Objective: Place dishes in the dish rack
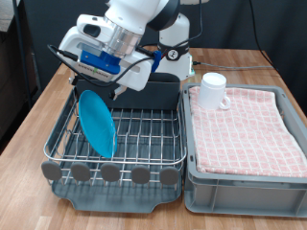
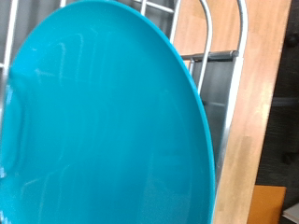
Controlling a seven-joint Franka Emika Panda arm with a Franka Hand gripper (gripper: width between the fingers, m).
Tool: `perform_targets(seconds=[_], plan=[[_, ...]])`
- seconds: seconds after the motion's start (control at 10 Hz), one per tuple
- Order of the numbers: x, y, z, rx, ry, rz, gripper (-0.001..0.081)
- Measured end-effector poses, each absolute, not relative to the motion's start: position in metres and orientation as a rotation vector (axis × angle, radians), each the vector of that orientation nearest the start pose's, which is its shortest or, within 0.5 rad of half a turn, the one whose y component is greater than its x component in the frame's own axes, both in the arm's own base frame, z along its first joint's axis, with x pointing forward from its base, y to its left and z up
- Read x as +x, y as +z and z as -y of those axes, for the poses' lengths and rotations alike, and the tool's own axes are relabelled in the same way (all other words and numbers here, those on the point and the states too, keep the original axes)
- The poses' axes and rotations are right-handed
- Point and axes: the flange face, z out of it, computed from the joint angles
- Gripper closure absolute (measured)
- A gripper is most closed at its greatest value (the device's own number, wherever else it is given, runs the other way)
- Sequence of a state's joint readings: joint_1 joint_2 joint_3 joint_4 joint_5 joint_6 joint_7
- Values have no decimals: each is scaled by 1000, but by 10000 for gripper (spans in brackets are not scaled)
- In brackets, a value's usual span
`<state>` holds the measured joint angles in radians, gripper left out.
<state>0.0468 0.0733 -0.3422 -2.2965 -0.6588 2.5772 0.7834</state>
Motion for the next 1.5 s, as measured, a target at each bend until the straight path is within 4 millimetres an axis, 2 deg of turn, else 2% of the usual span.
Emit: perform_targets(seconds=[0.5,0.9,1.0,1.3,1.5], plan=[[507,388,161,-3246,-366,-891,4],[495,433,156,-3252,-340,-842,4],[492,438,152,-3263,-328,-806,4],[491,434,150,-3233,-278,-844,4],[489,437,136,-3211,-236,-855,4]])
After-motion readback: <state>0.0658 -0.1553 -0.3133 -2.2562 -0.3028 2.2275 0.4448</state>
